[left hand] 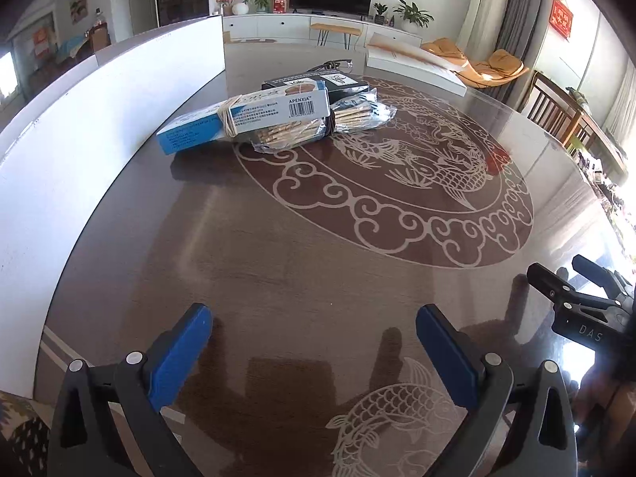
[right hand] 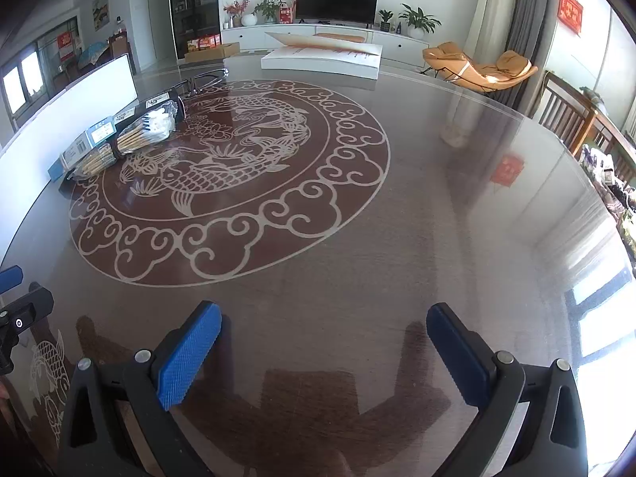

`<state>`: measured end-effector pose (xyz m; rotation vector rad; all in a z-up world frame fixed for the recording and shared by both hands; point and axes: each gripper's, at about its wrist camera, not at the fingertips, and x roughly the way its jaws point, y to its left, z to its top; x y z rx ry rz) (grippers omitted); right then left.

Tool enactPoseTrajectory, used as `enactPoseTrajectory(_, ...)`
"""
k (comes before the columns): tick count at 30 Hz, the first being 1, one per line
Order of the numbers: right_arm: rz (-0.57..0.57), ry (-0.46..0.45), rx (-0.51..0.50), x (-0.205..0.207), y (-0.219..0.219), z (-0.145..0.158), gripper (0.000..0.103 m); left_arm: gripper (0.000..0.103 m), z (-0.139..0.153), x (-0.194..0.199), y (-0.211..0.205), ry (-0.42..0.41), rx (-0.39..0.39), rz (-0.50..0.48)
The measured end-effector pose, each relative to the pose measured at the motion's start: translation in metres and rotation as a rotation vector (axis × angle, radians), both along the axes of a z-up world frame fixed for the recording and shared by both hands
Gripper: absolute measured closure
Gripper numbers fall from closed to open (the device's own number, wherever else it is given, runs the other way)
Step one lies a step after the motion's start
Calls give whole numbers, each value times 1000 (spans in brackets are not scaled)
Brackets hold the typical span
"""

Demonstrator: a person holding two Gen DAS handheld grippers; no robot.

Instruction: Organize objects

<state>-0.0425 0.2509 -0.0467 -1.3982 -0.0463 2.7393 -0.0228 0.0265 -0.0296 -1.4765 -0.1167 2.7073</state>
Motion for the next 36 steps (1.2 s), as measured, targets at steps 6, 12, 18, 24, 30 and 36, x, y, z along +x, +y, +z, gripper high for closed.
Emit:
enactPoseTrajectory(6, -10, -10, -44, 0, 4, -2, 0, 0, -3, -1, -10, -12, -10, 59)
enactPoseTrajectory(12, -9, -10, -43, 1, 3, -2, 0, 0, -6, -2, -9, -25, -83, 91)
enactPoseTrajectory(18, -9, -10, -44, 1, 3, -2, 0, 0, -6, -1, -9, -27, -95, 95)
enactPoseTrajectory(24, -9, -10, -44, 1, 3, -2, 0, 0, -6, 0, -9, -27, -95, 98)
enactPoseTrajectory(30, -10, -10, -44, 1, 3, -2, 0, 0, -6, 0, -9, -26, -95, 98)
enactPoseTrajectory(36, -9, -10, -44, 1, 3, -2, 0, 0, -6, 0, -9, -27, -95, 98)
